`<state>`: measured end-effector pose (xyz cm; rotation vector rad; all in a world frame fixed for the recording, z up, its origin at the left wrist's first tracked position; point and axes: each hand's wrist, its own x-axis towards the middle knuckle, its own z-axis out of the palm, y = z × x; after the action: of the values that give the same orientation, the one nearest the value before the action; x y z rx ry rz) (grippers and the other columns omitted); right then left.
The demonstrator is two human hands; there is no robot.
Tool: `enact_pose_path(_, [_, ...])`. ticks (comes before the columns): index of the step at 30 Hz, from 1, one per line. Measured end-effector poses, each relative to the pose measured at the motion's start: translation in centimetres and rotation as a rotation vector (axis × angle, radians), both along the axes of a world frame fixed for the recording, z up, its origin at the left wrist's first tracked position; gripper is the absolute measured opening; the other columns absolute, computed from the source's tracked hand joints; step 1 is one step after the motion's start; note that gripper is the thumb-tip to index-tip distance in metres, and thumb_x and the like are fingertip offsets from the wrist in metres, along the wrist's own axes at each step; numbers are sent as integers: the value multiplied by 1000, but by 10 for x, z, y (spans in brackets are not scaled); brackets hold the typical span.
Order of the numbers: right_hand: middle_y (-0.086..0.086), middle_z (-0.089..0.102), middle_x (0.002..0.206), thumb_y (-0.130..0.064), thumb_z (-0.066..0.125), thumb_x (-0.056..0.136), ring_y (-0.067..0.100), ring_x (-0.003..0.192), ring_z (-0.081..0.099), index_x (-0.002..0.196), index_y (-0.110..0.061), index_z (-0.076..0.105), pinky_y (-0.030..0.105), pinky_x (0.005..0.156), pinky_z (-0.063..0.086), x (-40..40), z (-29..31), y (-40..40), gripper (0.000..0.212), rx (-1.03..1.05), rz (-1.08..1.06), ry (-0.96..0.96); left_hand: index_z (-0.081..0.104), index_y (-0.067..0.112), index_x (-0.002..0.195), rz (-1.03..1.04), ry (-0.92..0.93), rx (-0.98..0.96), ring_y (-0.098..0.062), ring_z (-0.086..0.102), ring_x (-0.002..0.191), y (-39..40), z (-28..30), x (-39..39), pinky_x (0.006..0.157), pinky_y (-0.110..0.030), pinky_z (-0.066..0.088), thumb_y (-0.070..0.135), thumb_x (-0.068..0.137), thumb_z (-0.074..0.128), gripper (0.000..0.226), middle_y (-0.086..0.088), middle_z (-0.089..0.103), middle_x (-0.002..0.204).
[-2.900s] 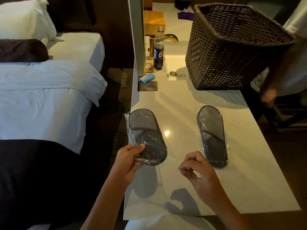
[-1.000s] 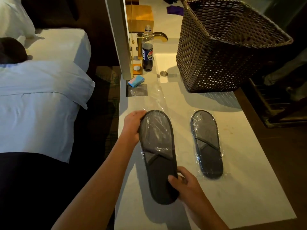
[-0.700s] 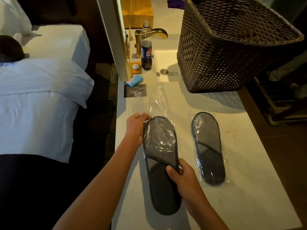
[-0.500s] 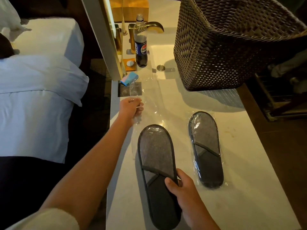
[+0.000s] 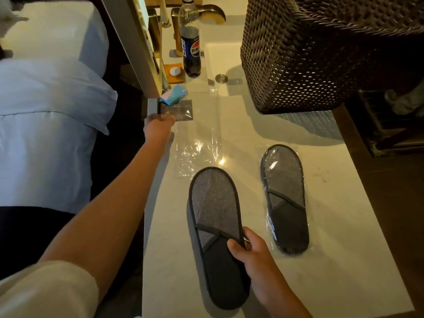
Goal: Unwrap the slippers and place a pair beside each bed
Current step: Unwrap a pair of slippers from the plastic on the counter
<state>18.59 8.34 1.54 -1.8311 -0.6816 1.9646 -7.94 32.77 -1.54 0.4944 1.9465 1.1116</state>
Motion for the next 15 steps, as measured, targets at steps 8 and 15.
enact_pose_path(8, [4, 77, 100, -18, 62, 94, 23, 99, 72, 103, -23, 68, 45, 92, 57, -7, 3, -3, 12, 115, 32, 58, 46, 25, 137, -354, -82, 39, -13, 67, 102, -216, 23, 59, 79, -25, 57, 30, 99, 52, 39, 3, 63, 116])
enact_pose_path(15, [4, 68, 122, -28, 62, 93, 21, 113, 65, 131, -27, 54, 46, 96, 55, -25, -11, -18, 39, 299, 149, -128, 49, 33, 135, -347, -193, 81, 0, 71, 97, -292, 26, 85, 71, -16, 58, 7, 92, 62, 52, 6, 72, 106])
